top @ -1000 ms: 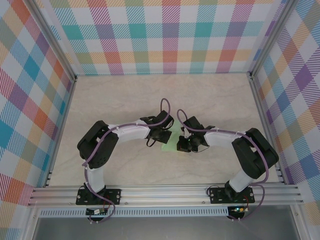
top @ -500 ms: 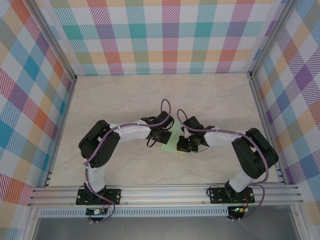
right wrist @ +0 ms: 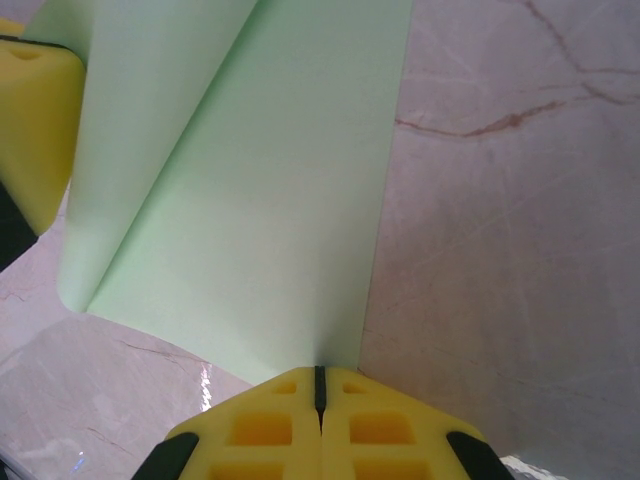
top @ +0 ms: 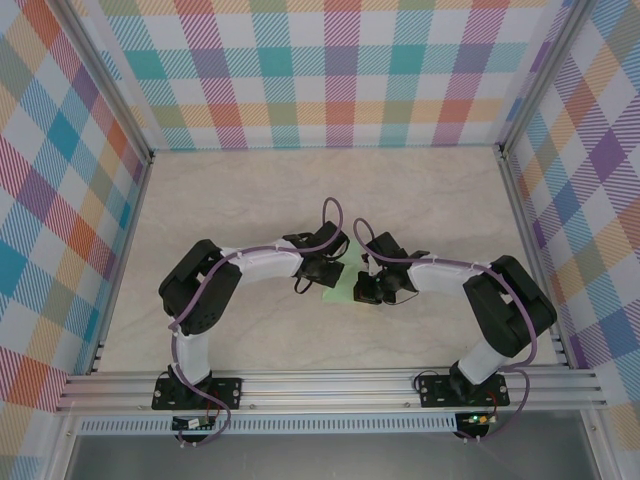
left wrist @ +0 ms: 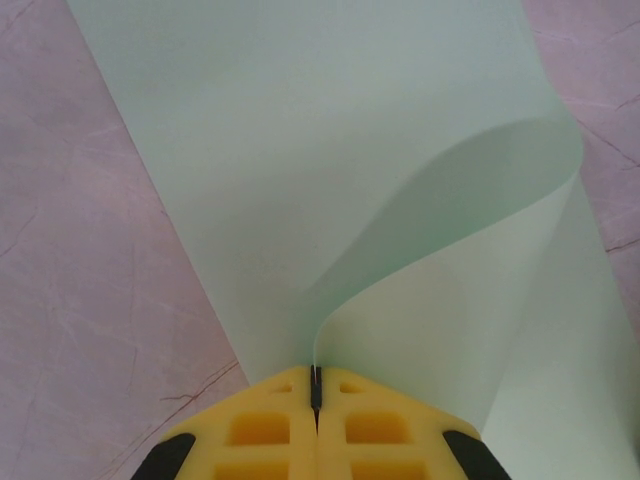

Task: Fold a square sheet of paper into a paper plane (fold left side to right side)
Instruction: Fold the triangle a second time at the center of the table.

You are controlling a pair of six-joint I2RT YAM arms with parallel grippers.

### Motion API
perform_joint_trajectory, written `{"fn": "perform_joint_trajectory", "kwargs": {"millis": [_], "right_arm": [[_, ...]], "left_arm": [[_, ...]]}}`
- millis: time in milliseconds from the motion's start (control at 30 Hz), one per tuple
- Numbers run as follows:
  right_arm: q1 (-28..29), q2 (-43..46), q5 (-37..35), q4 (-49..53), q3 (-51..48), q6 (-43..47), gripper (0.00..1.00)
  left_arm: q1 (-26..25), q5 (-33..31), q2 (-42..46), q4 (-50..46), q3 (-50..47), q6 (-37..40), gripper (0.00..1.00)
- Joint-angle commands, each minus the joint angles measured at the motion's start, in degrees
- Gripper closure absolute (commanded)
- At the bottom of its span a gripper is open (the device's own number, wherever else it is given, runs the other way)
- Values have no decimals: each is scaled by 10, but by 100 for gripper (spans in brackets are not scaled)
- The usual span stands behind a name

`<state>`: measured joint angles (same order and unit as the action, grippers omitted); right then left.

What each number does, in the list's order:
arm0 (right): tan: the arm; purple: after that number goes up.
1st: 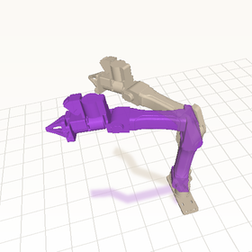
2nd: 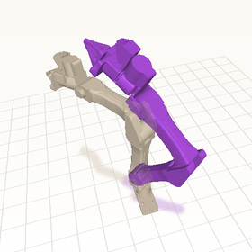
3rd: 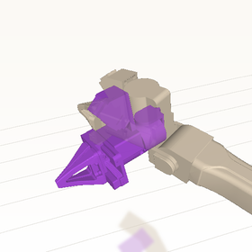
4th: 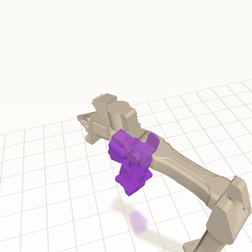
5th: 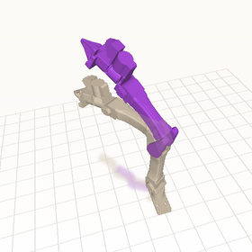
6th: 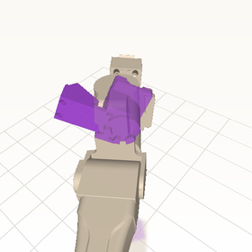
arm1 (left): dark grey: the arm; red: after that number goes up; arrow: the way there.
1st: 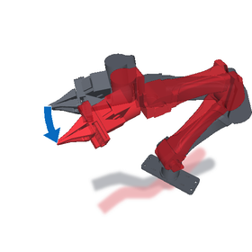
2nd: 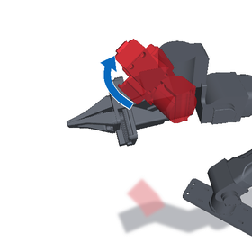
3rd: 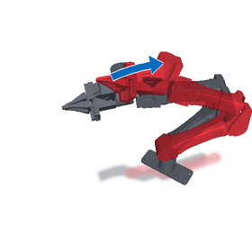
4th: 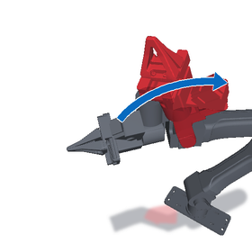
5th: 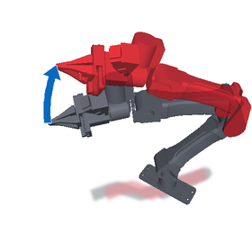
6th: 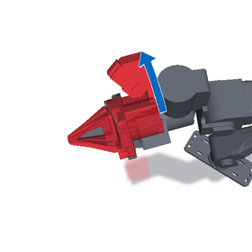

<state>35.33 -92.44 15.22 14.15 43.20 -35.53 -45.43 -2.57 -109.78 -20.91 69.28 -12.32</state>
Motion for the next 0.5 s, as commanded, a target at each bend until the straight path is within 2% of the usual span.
{"fn": "perform_joint_trajectory", "kwargs": {"millis": [0, 267, 467], "right_arm": [[10, -19, -17, 45, -9, 8, 98], [10, -17, -9, 38, -10, 7, 98], [7, 14, 23, 10, -8, 4, 98]], "left_arm": [[10, 0, -12, -9, 16, 8, 99], [10, 15, -20, -4, 12, 7, 99], [10, 16, -24, -4, 10, 10, 99]]}}
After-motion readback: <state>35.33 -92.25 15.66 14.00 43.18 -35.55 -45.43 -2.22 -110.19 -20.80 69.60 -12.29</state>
